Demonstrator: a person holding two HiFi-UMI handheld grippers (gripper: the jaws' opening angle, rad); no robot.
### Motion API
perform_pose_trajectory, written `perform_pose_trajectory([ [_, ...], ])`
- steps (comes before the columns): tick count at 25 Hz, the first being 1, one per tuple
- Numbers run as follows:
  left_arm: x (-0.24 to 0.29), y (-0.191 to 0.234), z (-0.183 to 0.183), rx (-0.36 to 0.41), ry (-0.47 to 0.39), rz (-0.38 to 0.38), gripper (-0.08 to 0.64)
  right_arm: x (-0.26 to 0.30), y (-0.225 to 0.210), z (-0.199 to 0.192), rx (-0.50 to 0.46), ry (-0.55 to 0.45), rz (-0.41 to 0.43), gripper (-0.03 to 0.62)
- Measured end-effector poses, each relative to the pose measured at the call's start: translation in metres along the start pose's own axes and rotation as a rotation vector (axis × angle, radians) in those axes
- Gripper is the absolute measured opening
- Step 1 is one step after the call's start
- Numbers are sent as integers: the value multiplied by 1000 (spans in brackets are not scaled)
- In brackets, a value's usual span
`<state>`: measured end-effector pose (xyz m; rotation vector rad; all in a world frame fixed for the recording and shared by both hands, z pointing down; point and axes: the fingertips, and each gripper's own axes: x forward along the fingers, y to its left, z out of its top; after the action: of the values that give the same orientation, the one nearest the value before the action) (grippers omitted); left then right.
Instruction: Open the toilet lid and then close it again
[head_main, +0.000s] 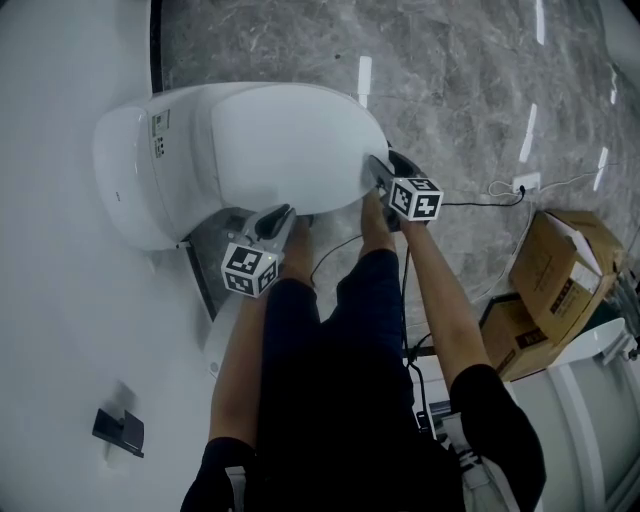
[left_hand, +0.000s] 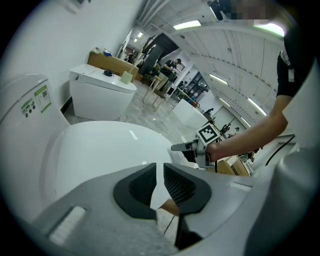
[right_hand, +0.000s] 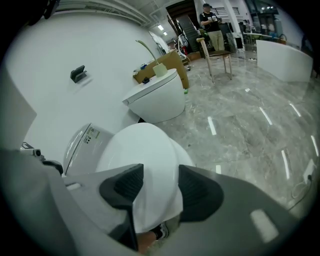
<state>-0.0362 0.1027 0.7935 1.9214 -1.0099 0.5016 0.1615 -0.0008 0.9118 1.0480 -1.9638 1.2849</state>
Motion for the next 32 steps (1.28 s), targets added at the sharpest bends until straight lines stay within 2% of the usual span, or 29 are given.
perform_pose_trajectory([
  [5, -13, -5, 10, 14, 5, -1, 54, -25, 12, 12, 16, -23, 7, 115],
  [12, -26, -18, 35, 48, -14, -6, 54, -56, 40, 31, 45, -39, 74, 87],
  [23, -54, -37, 51, 87, -32, -17, 54, -93, 101, 54, 122, -33, 199, 58],
  [28, -65, -40, 57, 80, -61, -28, 55, -106, 140, 68, 124, -51, 242, 54],
  [32, -78, -53, 66, 113, -83, -54, 55, -114, 166, 73, 119, -47, 275, 52],
])
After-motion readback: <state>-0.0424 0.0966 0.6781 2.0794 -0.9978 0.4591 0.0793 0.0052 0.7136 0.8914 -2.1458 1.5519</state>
